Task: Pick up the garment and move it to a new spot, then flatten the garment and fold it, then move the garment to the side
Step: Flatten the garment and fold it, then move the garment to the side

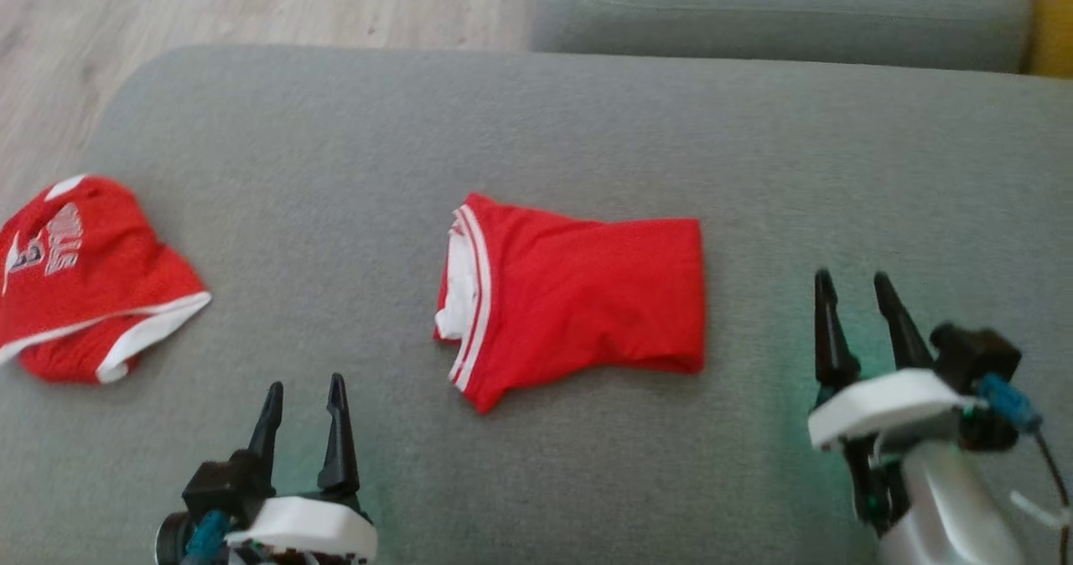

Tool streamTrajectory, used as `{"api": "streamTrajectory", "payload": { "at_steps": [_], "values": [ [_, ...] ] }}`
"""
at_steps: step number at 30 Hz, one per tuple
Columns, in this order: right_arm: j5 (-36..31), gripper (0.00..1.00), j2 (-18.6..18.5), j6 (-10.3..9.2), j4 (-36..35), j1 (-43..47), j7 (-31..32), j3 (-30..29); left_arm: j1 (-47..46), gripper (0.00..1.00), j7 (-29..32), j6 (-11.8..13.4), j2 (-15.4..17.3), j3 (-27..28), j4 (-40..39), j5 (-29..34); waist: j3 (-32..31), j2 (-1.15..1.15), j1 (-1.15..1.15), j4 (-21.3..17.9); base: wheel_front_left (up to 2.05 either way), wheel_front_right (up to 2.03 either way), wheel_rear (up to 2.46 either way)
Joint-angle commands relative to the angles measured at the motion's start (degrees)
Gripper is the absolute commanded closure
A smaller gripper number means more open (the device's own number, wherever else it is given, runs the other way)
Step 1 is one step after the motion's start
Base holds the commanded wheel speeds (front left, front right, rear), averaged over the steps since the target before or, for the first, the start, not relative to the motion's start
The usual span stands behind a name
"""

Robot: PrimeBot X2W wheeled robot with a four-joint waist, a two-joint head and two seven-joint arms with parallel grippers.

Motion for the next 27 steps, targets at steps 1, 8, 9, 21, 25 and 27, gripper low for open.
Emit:
{"api": "streamTrajectory", "payload": {
  "at_steps": [1,8,9,21,25,27],
  "values": [
    [-1.23,0.00,0.66,0.21,-1.99,-0.08,-0.54,1.17,-0.33,0.00,-0.55,-0.01,0.20,2.22,-1.52,0.46,-1.50,0.00,0.00,-1.52,0.00,0.00,0.00],
    [-2.43,0.00,0.66,0.21,-1.74,5.75,-0.54,1.47,3.43,0.00,-0.55,-0.04,0.20,4.57,-0.93,1.36,-3.99,0.00,0.00,-3.40,0.00,0.00,0.00],
    [-1.86,0.00,0.66,0.21,-1.56,6.23,-0.54,1.65,3.68,0.00,-0.55,-0.07,0.20,4.66,-0.97,1.34,-4.07,0.00,0.00,-3.50,0.00,0.00,0.00],
    [2.21,0.00,0.66,0.21,1.92,2.81,-0.55,7.18,2.28,0.00,-0.55,-0.55,0.20,2.27,-0.88,0.59,-1.07,0.00,0.00,-0.67,0.00,0.00,0.00],
    [4.35,0.00,0.66,0.21,6.58,-3.37,-0.55,11.28,1.08,0.00,-0.55,-0.66,0.20,0.36,-0.37,-0.39,1.12,0.00,0.00,2.34,0.00,0.00,0.00],
    [5.35,0.00,0.66,0.21,10.02,-6.89,-0.55,12.41,0.48,0.00,-0.55,-0.64,0.20,-0.49,-0.21,-0.79,2.10,0.00,0.00,4.13,0.00,0.00,0.00]
  ]
}}
